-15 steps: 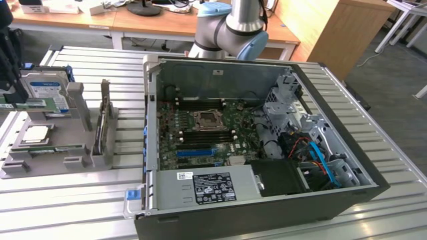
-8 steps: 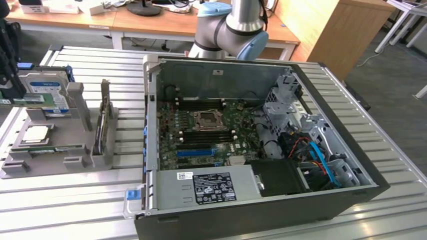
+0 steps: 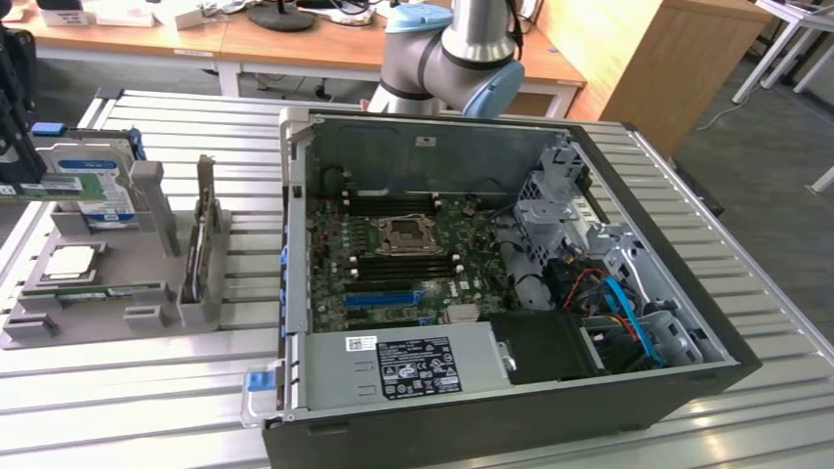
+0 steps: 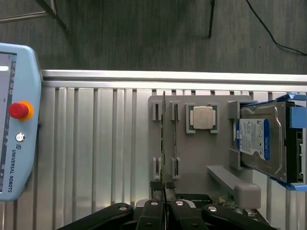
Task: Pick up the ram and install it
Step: 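Pick up the ram and move it above insertion slot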
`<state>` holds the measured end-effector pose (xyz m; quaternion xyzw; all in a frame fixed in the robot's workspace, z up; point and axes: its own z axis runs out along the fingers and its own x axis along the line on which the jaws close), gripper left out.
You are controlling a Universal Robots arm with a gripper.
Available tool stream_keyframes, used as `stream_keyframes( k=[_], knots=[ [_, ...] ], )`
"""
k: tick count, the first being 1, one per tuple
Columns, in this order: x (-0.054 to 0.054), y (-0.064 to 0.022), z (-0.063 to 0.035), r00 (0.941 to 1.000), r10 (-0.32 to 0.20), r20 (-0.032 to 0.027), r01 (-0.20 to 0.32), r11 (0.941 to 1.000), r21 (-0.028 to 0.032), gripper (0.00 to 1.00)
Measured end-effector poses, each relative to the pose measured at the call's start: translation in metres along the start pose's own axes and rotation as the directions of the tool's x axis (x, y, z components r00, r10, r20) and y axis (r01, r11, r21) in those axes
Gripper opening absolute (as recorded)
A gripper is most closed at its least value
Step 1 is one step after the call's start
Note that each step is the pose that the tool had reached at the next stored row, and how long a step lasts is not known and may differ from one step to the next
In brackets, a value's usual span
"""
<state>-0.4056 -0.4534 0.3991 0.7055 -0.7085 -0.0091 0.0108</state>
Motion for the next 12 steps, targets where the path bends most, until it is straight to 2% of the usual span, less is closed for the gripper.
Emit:
stream_keyframes(
  k=[8, 12],
  knots=[
    [0.0, 0.0, -0.0018, 1.0, 0.0, 0.0001, 0.0, 1.0, 0.0, 0.12],
    [0.0, -0.003, -0.002, 1.0, 0.0, 0.0001, 0.0, 1.0, -0.0001, 0.12]
  ],
)
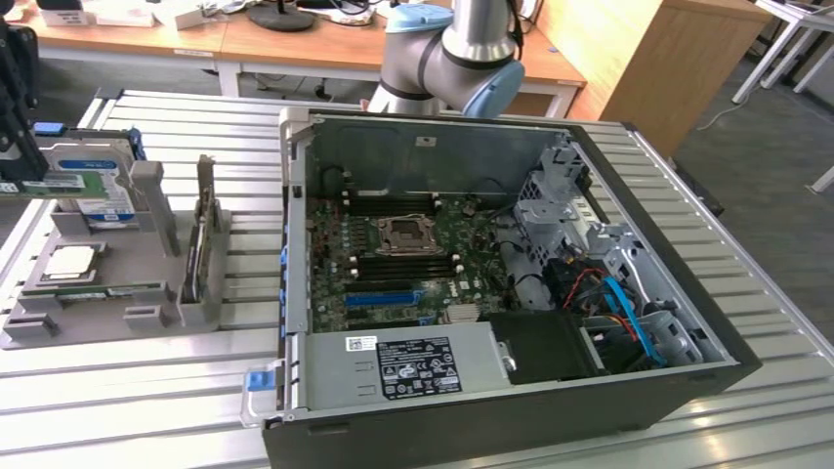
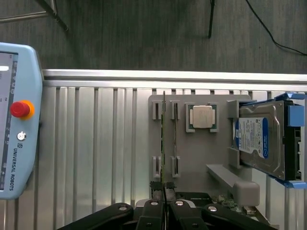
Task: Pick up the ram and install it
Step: 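Pick up the ram and move it above insertion slot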
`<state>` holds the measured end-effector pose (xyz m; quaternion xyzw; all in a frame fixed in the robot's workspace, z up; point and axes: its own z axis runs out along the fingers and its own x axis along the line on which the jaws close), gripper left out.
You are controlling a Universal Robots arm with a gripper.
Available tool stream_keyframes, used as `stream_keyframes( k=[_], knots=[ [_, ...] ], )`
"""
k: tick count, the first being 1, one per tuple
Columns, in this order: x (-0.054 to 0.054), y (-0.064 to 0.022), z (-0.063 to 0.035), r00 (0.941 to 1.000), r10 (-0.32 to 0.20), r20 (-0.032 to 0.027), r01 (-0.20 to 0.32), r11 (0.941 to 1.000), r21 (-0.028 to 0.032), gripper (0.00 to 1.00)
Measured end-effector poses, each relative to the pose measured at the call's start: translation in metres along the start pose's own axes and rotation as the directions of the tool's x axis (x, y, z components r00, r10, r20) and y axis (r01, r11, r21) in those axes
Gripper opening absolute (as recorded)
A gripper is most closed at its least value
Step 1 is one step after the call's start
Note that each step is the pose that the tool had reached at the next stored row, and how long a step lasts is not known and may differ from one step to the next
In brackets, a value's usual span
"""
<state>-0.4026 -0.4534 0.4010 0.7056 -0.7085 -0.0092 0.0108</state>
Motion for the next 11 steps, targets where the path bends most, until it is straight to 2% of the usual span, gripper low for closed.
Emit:
stream_keyframes(
  k=[11],
  knots=[
    [0.0, -0.0161, -0.0004, 1.0, 0.0, 0.0, 0.0, 1.0, 0.0, 0.12]
  ],
)
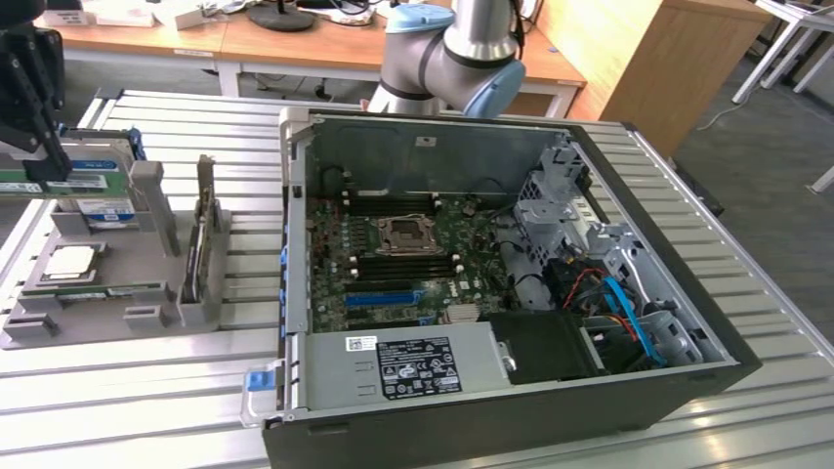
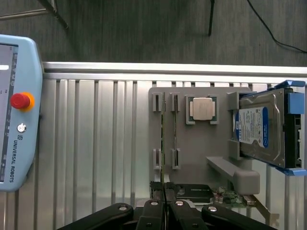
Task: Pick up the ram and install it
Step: 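Pick up the ram and move it above insertion slot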
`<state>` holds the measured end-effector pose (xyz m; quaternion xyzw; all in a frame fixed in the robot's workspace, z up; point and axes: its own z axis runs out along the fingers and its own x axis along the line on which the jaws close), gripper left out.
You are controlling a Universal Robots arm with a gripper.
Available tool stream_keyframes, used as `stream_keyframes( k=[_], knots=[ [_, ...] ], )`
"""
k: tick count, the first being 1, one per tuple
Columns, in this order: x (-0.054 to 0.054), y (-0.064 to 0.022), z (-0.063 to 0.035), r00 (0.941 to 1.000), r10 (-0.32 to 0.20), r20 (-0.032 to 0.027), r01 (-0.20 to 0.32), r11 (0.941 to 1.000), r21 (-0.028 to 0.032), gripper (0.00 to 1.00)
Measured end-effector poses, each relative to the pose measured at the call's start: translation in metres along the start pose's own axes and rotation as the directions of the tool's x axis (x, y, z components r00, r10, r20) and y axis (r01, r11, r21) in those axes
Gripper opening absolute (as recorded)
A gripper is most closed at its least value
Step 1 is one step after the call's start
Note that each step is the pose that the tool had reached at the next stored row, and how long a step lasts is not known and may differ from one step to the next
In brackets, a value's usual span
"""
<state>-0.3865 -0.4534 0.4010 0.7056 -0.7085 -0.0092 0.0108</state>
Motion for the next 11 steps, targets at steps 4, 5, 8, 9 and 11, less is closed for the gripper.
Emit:
stream_keyframes(
  k=[4, 5, 8, 9, 11],
  knots=[
    [0.0, -0.0062, -0.0002, 1.0, 0.0, 0.0, 0.0, 1.0, 0.0, 0.12],
    [0.0, -0.0077, -0.0002, 1.0, 0.0, 0.0, 0.0, 1.0, 0.0, 0.12],
    [0.0, -0.0126, -0.0004, 1.0, 0.0, -0.0001, 0.0, 1.0, 0.0, 0.12],
    [0.0, -0.0143, -0.0004, 1.0, 0.0, -0.0001, 0.0, 1.0, -0.0001, 0.12],
    [0.0, -0.0178, -0.0005, 1.0, 0.0, -0.0001, 0.0, 1.0, -0.0001, 0.12]
  ],
)
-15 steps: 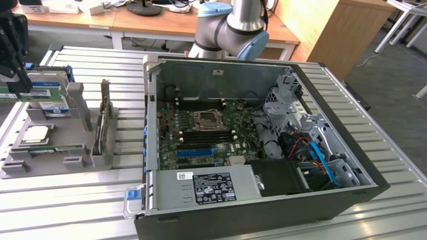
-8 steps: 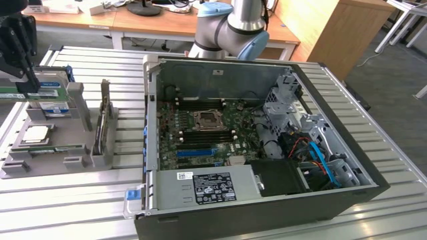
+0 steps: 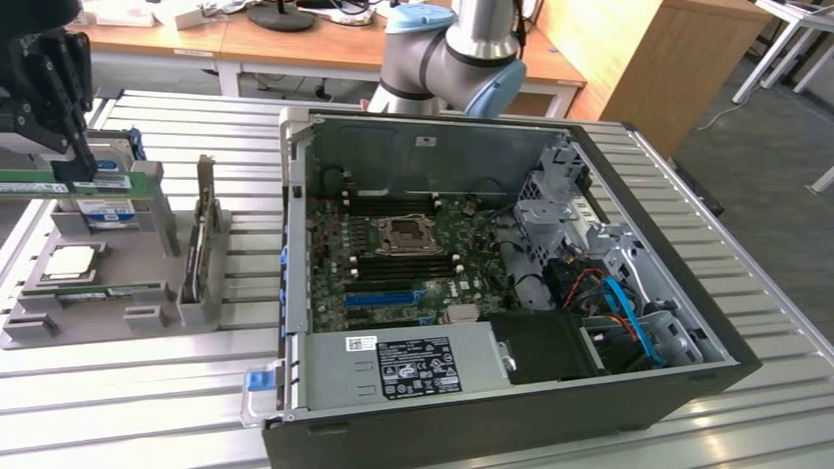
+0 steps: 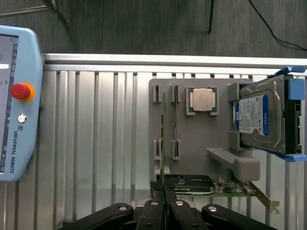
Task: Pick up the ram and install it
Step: 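Pick up the ram and move it above insertion slot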
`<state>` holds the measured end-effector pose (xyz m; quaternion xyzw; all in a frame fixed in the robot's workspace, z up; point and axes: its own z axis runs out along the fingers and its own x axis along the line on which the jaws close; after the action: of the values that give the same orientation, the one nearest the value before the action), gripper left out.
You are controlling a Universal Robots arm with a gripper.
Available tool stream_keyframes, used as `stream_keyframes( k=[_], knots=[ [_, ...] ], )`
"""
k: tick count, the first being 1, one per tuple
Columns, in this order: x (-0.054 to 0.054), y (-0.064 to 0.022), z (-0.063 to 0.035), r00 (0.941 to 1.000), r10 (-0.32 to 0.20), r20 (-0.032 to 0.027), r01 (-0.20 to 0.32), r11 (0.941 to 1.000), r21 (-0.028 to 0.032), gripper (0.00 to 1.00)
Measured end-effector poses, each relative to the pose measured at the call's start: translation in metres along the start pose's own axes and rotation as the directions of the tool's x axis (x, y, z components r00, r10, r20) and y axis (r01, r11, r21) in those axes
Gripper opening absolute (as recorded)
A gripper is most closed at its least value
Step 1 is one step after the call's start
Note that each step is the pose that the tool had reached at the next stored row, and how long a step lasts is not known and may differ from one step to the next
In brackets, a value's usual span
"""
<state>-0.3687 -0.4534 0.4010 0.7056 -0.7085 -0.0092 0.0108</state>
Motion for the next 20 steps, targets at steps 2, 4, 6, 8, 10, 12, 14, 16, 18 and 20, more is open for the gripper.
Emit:
stream_keyframes(
  k=[2, 4, 6, 8, 10, 12, 14, 16, 18, 20],
  knots=[
    [0.0, -0.0038, 0.0, 1.0, 0.0, 0.0001, 0.0, 1.0, 0.0001, 0.12],
    [0.0, -0.008, -0.0002, 1.0, 0.0, 0.0001, 0.0, 1.0, 0.0, 0.12],
    [0.0, -0.0118, -0.0003, 1.0, 0.0, 0.0001, 0.0, 1.0, 0.0, 0.12],
    [0.0, -0.0154, -0.0004, 1.0, 0.0, 0.0, 0.0, 1.0, 0.0, 0.12],
    [0.0, -0.019, -0.0005, 1.0, 0.0, 0.0, 0.0, 1.0, 0.0, 0.12],
    [0.0, -0.0229, -0.0006, 1.0, 0.0, 0.0001, 0.0, 1.0, 0.0001, 0.12],
    [0.0, -0.0269, -0.0007, 1.0, 0.0, 0.0001, 0.0, 1.0, 0.0001, 0.12],
    [0.0, -0.0313, -0.0008, 1.0, 0.0, 0.0001, 0.0, 1.0, 0.0, 0.12],
    [0.0, -0.0357, -0.001, 1.0, 0.0, 0.0, 0.0, 1.0, 0.0, 0.12],
    [0.0, -0.0398, -0.0011, 1.0, 0.0, 0.0001, 0.0, 1.0, 0.0001, 0.12]
  ],
)
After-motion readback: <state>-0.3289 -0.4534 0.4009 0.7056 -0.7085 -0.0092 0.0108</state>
